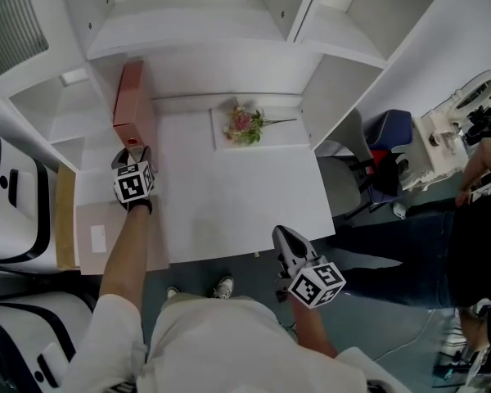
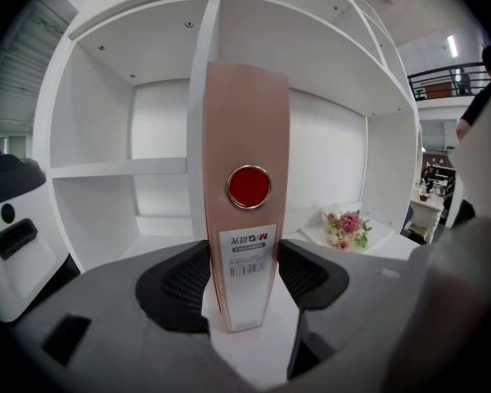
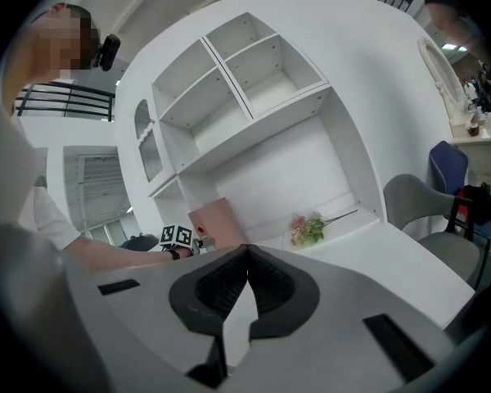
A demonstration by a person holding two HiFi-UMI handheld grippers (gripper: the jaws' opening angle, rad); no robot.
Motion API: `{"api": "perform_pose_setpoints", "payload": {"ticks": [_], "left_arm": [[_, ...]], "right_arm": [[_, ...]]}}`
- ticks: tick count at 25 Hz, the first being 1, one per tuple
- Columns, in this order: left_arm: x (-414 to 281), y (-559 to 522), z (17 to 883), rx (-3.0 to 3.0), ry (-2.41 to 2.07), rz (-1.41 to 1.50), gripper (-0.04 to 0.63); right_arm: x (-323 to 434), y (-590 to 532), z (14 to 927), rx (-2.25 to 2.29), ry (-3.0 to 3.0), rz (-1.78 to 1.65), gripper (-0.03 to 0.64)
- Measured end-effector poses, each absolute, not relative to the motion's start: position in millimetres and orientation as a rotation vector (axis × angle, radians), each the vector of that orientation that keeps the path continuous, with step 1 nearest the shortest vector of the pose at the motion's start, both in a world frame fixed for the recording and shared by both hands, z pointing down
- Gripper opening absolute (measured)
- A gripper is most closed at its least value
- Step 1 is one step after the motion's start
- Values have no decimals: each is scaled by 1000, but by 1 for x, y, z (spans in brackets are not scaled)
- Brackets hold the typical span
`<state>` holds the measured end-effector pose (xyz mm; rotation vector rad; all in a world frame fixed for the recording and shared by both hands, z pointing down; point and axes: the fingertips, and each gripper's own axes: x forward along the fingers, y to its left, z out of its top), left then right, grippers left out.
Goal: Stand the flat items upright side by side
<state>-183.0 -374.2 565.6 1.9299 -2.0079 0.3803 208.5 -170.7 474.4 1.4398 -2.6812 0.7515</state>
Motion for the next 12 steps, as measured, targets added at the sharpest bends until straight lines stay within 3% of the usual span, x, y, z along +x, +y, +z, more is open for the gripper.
{"api": "perform_pose_setpoints", "payload": {"ticks": [12], "left_arm": [[-191,-385,569,1847,-2016,354,276]], "right_arm": [[200,-171,478,1445,-2687,788,2]]}}
